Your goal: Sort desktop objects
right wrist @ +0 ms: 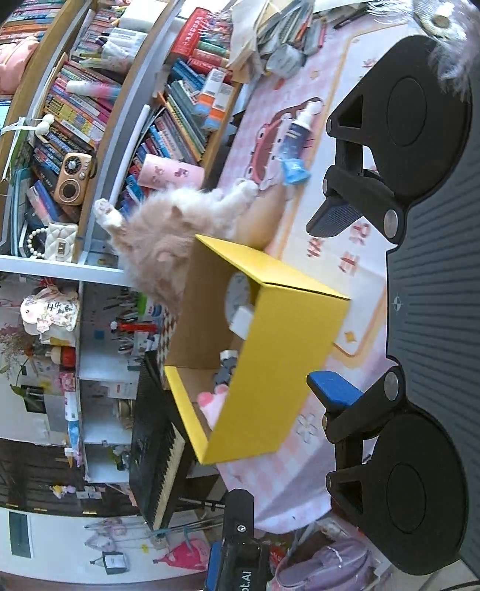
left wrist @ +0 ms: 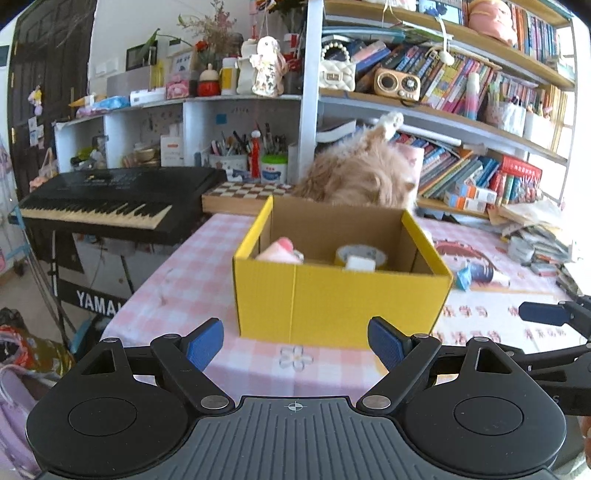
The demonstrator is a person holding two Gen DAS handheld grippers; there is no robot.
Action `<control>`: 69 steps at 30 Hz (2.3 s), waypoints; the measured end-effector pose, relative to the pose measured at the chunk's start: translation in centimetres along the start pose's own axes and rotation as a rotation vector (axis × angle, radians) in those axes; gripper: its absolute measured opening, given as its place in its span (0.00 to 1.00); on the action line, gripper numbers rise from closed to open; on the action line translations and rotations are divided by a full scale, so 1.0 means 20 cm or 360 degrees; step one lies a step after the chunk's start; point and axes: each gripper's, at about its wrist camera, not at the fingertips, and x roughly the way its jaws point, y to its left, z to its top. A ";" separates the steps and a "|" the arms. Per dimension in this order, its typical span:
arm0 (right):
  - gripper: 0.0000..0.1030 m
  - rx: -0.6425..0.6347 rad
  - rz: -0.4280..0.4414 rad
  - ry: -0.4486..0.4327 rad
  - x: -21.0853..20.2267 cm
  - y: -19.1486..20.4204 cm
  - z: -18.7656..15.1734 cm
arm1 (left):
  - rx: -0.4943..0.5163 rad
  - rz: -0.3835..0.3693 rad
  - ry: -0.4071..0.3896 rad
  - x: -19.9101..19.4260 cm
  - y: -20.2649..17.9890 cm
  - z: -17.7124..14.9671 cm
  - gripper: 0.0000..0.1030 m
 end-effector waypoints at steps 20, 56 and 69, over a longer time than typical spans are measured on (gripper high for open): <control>0.76 0.0057 0.0014 0.0123 -0.17 0.10 -0.24 | 0.0020 0.0036 0.0103 -0.16 -0.01 -0.24 0.85; 0.79 0.0040 -0.0125 0.0279 -0.25 0.12 -0.37 | 0.0092 -0.0173 0.0218 -0.10 -0.11 -0.35 0.89; 0.79 0.0151 -0.0261 0.0338 -0.25 -0.02 -0.39 | 0.0214 -0.0342 0.0245 0.02 -0.27 -0.30 0.89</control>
